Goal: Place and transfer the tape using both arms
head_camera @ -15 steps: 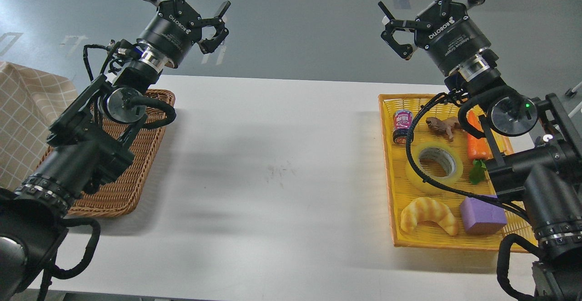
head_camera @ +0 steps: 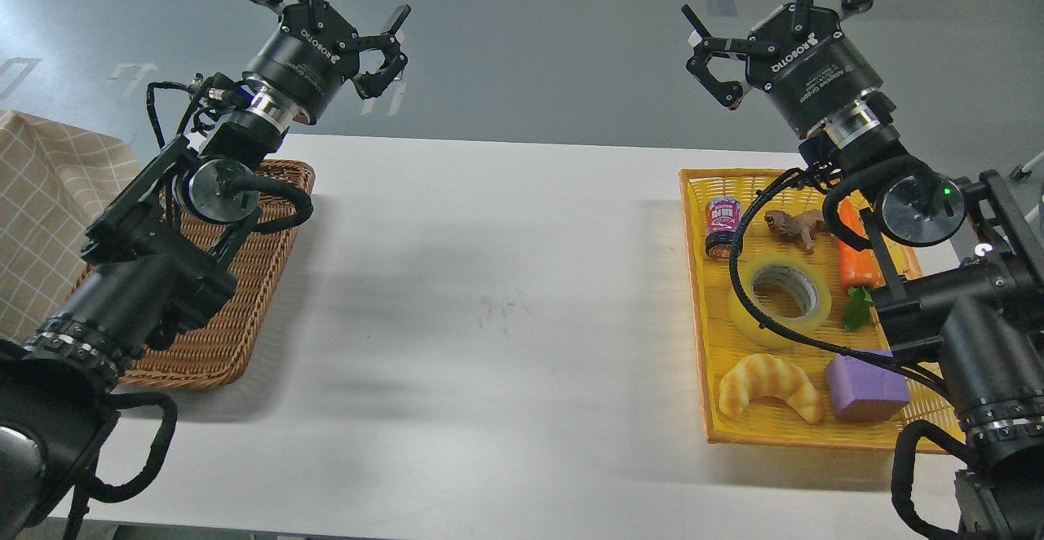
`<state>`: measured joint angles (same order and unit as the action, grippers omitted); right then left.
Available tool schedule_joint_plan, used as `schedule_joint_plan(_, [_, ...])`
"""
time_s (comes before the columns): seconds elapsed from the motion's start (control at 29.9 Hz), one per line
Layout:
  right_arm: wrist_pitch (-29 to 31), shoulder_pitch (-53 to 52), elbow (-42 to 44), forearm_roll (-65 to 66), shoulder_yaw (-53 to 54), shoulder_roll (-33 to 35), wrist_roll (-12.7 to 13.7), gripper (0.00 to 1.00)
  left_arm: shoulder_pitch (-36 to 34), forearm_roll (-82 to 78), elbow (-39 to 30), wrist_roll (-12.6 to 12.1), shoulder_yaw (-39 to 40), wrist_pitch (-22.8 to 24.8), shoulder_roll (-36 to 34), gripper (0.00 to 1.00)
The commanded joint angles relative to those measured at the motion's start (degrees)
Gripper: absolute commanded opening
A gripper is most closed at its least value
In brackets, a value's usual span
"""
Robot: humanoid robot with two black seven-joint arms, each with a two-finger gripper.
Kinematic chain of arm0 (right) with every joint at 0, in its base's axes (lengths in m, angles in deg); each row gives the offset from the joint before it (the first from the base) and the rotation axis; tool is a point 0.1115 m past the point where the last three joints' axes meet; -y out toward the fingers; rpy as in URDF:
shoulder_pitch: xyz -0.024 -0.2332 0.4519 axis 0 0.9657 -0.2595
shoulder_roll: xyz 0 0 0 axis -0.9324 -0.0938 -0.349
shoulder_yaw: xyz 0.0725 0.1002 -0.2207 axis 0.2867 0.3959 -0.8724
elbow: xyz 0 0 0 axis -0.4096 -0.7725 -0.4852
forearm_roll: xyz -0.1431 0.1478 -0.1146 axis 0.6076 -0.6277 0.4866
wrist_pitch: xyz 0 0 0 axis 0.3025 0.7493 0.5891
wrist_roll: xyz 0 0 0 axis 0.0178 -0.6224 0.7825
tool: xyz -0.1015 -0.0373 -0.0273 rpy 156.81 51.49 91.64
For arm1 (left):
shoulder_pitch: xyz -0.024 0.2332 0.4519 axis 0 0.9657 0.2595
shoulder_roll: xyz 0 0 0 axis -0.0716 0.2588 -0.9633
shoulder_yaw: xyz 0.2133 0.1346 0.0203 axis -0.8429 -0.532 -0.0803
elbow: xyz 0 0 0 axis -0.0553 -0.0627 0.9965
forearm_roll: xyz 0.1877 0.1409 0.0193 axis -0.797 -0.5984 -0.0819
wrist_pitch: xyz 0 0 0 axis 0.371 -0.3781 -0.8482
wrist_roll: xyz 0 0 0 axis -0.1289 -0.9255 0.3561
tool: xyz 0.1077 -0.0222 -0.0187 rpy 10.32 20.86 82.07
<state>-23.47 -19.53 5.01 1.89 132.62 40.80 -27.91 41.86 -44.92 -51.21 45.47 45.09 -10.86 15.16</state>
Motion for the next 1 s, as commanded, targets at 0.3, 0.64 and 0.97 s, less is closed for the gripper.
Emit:
schedule_joint_plan(0.3, [0.00, 0.11, 0.05, 0.08, 0.09, -0.05, -0.10, 1.00, 0.00, -0.03, 0.00, 0.57, 0.25, 0.00, 0.37, 0.99])
schedule_joint_plan(0.64, [0.00, 0.55, -0.39, 0.00, 0.18, -0.40, -0.10, 1.00, -0.09, 0.06, -0.61, 0.66, 0.34, 0.00, 0.46, 0.99])
schedule_joint_plan(0.97, [0.00, 0.46, -0.21, 0.00, 0.18, -0.40, -0.10, 1.00, -0.09, -0.03, 0.00, 0.66, 0.34, 0.00, 0.46, 0.98])
